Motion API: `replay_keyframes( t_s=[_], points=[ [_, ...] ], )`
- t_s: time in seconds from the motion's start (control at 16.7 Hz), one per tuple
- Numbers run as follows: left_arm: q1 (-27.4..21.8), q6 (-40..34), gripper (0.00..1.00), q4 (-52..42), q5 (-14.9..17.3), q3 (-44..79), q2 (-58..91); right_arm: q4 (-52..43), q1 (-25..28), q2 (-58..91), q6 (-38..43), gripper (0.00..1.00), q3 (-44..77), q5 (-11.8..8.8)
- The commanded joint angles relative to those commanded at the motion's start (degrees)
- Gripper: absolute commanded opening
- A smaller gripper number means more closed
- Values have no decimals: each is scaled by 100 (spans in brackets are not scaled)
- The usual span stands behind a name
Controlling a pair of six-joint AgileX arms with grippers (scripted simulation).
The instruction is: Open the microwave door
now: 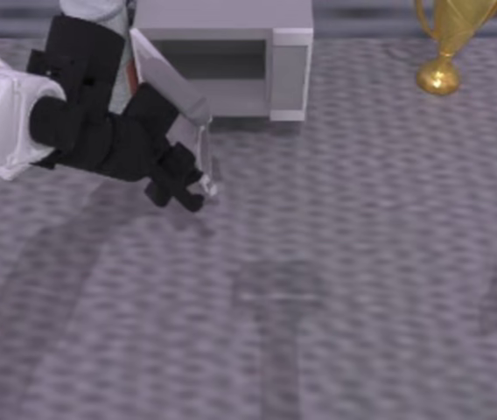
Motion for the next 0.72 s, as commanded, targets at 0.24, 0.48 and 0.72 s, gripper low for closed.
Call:
replay_keyframes(
  t_s=[0.24,0.48,0.72],
  points=[
    [18,97,0,-60,96,-21,2,0,0,0,0,100,0,0],
    [132,335,0,-144,226,8,-19,0,0,0,0,100,0,0],
    [169,412,0,-183,267,8,-15,0,0,0,0,100,0,0]
  ],
)
